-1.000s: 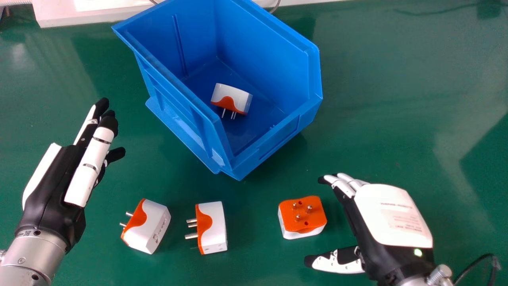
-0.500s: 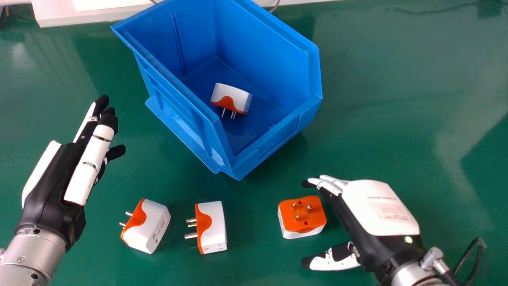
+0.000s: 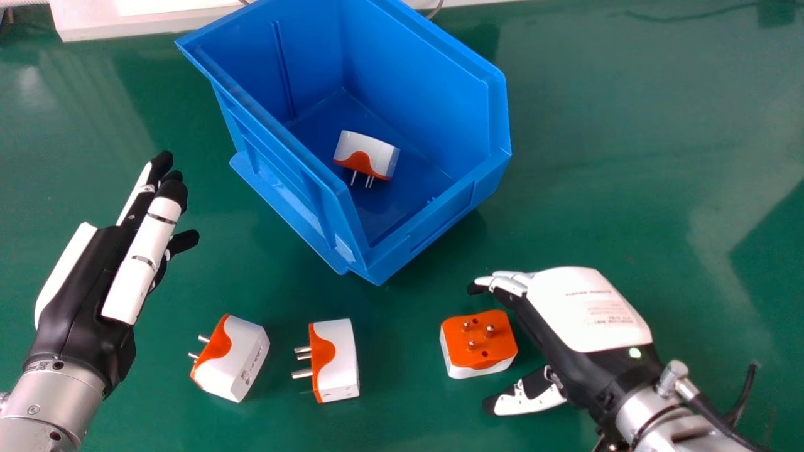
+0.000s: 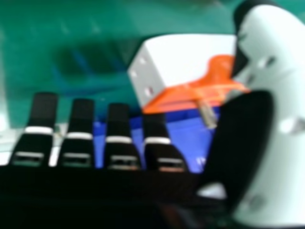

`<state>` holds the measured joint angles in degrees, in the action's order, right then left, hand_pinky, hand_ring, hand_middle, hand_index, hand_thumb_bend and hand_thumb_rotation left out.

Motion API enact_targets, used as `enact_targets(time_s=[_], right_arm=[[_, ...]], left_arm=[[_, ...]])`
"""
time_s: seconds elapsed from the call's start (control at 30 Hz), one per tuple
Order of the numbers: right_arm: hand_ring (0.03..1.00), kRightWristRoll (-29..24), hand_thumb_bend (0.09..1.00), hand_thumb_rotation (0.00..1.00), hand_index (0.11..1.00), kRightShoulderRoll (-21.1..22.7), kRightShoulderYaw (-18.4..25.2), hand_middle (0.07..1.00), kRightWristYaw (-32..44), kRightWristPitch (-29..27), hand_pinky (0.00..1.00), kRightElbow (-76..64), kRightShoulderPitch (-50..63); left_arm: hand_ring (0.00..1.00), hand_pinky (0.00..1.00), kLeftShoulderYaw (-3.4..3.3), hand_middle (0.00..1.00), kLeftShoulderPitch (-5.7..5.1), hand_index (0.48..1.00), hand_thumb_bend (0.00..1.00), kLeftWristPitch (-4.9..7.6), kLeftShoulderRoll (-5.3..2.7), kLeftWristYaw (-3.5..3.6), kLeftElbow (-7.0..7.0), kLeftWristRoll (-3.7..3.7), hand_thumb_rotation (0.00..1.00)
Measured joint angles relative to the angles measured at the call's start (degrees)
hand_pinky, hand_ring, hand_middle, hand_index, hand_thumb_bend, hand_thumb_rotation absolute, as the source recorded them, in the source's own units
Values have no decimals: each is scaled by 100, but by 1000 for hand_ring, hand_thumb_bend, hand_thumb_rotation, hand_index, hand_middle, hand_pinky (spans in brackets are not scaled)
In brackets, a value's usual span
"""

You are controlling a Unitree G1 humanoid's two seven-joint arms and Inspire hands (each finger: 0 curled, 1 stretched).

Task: Pick all objects and put in blue box

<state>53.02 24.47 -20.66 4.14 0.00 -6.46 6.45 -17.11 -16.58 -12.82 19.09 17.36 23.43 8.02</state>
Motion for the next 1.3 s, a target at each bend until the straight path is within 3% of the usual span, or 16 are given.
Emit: enact_targets(time_s=[0.33, 0.77, 1.3], right_arm=[[817, 52, 563, 184, 789, 63, -90, 833, 186, -64, 704, 242, -312], [784, -4, 563, 171, 747, 172, -207, 802, 380, -190, 663, 478, -709], [736, 305, 606, 158, 675, 202, -508, 740, 704, 68, 632, 532, -1141]], left_arm=[[983, 911, -2, 1000, 0, 1000, 439, -63, 2, 1, 60, 1, 1000], [982, 909, -3, 1000, 4, 1000, 437, -282, 2, -2, 222, -1, 1000], [980, 906, -1, 1000, 113, 1000, 434, -436, 4, -14, 255, -10, 1000]])
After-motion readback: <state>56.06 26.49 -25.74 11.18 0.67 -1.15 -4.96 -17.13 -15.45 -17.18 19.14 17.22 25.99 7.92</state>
